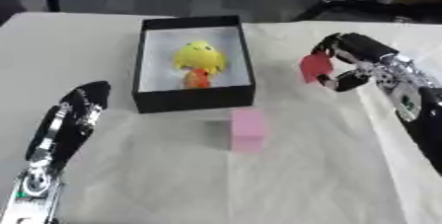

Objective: Pick up objects on the table and place them in the box.

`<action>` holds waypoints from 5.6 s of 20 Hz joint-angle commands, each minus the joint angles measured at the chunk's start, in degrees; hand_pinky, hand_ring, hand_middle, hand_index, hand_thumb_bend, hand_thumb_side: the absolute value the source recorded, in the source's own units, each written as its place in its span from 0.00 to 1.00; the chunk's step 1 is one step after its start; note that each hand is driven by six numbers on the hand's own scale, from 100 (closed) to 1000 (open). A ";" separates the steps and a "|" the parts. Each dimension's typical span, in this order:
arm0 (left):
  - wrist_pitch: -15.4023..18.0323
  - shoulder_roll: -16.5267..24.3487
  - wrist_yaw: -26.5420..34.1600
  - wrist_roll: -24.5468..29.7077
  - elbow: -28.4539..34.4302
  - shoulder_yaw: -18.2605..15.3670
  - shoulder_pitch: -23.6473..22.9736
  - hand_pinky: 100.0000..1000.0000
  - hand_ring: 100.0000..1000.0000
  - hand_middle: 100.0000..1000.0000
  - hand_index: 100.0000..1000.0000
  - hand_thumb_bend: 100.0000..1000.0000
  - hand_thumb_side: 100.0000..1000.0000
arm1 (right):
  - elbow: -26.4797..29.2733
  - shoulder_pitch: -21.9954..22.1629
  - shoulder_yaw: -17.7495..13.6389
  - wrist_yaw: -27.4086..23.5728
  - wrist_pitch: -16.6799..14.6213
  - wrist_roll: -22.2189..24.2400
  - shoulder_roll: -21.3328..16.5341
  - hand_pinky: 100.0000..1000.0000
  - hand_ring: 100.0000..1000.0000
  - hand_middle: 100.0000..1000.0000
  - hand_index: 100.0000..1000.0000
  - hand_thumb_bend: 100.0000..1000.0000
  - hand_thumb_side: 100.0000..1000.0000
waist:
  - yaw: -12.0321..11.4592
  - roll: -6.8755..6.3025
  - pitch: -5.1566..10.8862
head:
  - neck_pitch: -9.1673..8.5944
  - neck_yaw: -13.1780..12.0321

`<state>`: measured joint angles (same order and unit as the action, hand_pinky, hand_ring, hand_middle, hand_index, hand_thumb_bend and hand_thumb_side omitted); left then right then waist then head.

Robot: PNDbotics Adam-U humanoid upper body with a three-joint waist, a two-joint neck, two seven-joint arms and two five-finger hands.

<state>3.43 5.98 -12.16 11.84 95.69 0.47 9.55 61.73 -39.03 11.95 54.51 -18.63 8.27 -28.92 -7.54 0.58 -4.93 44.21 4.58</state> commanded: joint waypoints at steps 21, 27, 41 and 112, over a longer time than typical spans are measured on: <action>0.60 -0.84 0.55 1.57 0.86 1.43 1.77 0.77 0.81 0.73 0.80 0.16 0.71 | -9.54 -17.84 0.08 -1.79 1.19 3.59 15.48 0.83 0.58 0.33 0.45 0.00 0.00 | -3.74 -1.75 -0.26 | -0.09 3.48; 0.66 -1.09 0.64 1.76 0.92 1.61 2.09 0.77 0.81 0.73 0.80 0.17 0.71 | -14.71 -18.33 -0.68 1.52 -0.50 0.40 18.53 0.84 0.64 0.49 0.63 0.00 0.15 | -4.31 -1.82 -0.46 | -0.09 3.91; 0.63 -1.13 0.64 1.65 0.92 1.51 2.18 0.77 0.80 0.73 0.80 0.16 0.71 | -14.29 -17.61 0.15 1.87 -1.86 -1.82 18.97 0.89 0.79 0.86 0.95 0.04 0.79 | -4.15 -1.66 -0.31 | -0.09 3.64; 0.68 0.80 -0.36 -1.53 1.25 -2.24 0.82 0.77 0.78 0.68 0.80 0.18 0.70 | 20.13 7.45 13.04 -7.22 -4.98 26.38 5.57 0.94 0.87 0.90 0.99 0.27 0.64 | -0.85 -0.20 0.93 | -0.09 0.07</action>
<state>4.09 5.55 -12.53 10.28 95.76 -1.37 10.05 83.29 -31.79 24.70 46.70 -23.39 34.11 -22.82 -8.51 -0.28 -5.00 44.21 4.71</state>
